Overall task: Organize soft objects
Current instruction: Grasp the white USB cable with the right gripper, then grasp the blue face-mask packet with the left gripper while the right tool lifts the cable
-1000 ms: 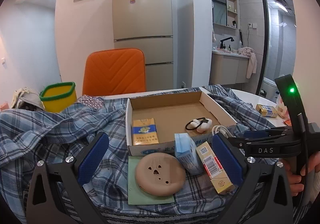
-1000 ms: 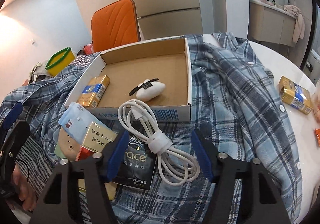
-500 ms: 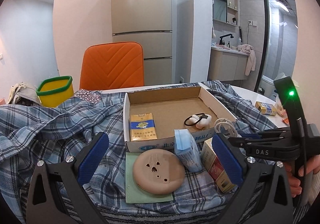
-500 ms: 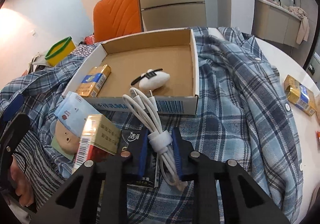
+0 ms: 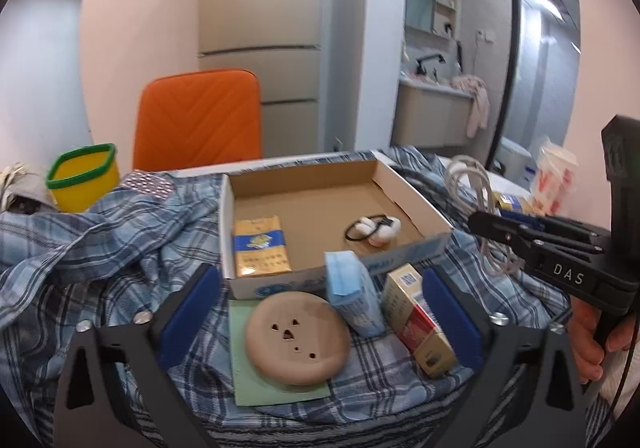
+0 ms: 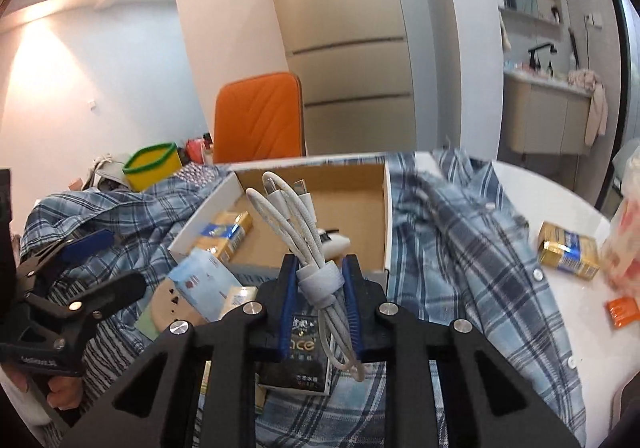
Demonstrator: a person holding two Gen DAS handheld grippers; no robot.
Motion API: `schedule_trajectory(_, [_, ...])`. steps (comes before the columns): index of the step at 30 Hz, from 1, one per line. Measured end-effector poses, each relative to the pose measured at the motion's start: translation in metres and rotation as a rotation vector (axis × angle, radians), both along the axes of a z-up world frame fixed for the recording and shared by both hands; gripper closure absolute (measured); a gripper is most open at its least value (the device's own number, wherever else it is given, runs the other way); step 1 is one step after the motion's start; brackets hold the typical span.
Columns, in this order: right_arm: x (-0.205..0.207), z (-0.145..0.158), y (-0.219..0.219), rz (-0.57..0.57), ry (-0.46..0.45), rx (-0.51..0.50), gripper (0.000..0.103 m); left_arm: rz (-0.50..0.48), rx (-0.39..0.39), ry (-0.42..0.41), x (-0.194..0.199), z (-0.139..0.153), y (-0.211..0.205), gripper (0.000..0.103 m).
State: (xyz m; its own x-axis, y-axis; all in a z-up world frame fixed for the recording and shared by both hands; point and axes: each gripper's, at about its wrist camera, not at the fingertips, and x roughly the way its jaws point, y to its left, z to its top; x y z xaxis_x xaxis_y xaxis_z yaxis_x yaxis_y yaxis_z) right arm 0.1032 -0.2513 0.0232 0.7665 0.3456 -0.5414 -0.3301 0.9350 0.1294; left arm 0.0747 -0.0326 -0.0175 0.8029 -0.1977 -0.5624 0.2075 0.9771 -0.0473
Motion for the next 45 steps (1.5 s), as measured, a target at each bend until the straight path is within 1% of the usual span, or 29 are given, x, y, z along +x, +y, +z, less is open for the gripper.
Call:
schedule_trajectory(1, [0.000,0.000,0.001,0.001,-0.003,-0.007,0.079,-0.015,0.006,0.022,0.003,0.000,-0.003,0.018])
schedule_trajectory(2, [-0.001,0.000,0.002,0.001,-0.003,-0.012,0.079,-0.015,0.014,0.044,0.007,0.000,-0.005,0.030])
schedule_trajectory(3, [0.000,-0.001,0.003,0.000,-0.001,-0.016,0.079,-0.009,0.002,0.067,0.012,0.002,-0.004,0.034])
schedule_trajectory(4, [0.000,-0.001,0.003,0.000,0.001,-0.015,0.079,-0.003,-0.030,0.095,0.017,0.004,-0.001,0.039])
schedule_trajectory(6, [0.000,-0.001,0.002,0.000,0.001,-0.008,0.079,-0.005,-0.128,0.172,0.030,0.005,0.006,0.041])
schedule_trajectory(7, [-0.001,-0.001,0.001,-0.001,-0.001,-0.004,0.079,-0.002,-0.159,0.207,0.035,0.005,0.008,0.041])
schedule_trajectory(9, [-0.001,0.000,0.000,0.000,-0.003,0.000,0.079,0.007,-0.215,0.282,0.046,0.000,0.012,0.047])
schedule_trajectory(10, [-0.001,-0.001,0.000,0.002,-0.004,-0.001,0.079,0.011,-0.234,0.309,0.051,-0.004,0.013,0.051])
schedule_trajectory(11, [-0.001,-0.001,0.001,0.003,-0.004,-0.003,0.079,0.017,-0.242,0.324,0.054,-0.006,0.014,0.053])
schedule_trajectory(14, [-0.003,-0.001,0.001,0.006,-0.009,-0.004,0.079,0.047,-0.255,0.352,0.059,-0.018,0.017,0.054])
schedule_trajectory(16, [-0.004,0.000,0.002,0.009,-0.011,-0.005,0.079,0.033,-0.280,0.389,0.061,-0.026,0.017,0.057])
schedule_trajectory(18, [-0.005,0.000,0.002,0.009,-0.014,-0.007,0.079,0.017,-0.296,0.395,0.061,-0.031,0.015,0.061])
schedule_trajectory(20, [-0.005,0.000,0.003,0.007,-0.017,-0.010,0.079,0.014,-0.275,0.396,0.060,-0.033,0.011,0.075])
schedule_trajectory(21, [-0.005,0.001,0.003,0.008,-0.019,-0.011,0.079,0.009,-0.268,0.391,0.058,-0.032,0.009,0.076])
schedule_trajectory(23, [-0.006,0.001,0.003,0.007,-0.021,-0.009,0.079,0.004,-0.267,0.365,0.052,-0.028,0.009,0.084])
schedule_trajectory(26, [-0.005,0.002,0.002,0.004,-0.022,-0.003,0.079,-0.017,-0.267,0.308,0.043,-0.017,0.008,0.084])
schedule_trajectory(29, [-0.006,0.003,0.002,-0.001,-0.030,-0.003,0.079,-0.048,-0.247,0.199,0.024,0.001,0.007,0.084])
schedule_trajectory(31, [-0.012,0.006,0.003,-0.036,-0.061,-0.032,0.079,-0.071,-0.286,0.111,0.009,0.014,0.016,0.084])
schedule_trajectory(33, [-0.022,0.011,0.007,-0.043,-0.113,-0.053,0.079,-0.078,-0.287,0.010,-0.007,0.027,0.024,0.084])
schedule_trajectory(35, [-0.029,0.017,0.009,-0.050,-0.157,-0.067,0.079,-0.059,-0.265,-0.082,-0.019,0.039,0.028,0.084])
schedule_trajectory(37, [-0.034,0.024,0.010,-0.065,-0.186,-0.067,0.079,-0.028,-0.246,-0.157,-0.030,0.048,0.034,0.084])
schedule_trajectory(40, [-0.038,0.036,0.013,-0.070,-0.209,-0.057,0.079,-0.010,-0.229,-0.251,-0.042,0.057,0.040,0.084])
schedule_trajectory(42, [-0.041,0.046,0.017,-0.074,-0.240,-0.066,0.079,-0.005,-0.217,-0.301,-0.045,0.061,0.042,0.084])
schedule_trajectory(45, [-0.043,0.062,0.029,-0.069,-0.300,-0.096,0.079,0.018,-0.122,-0.396,-0.041,0.063,0.037,0.084])
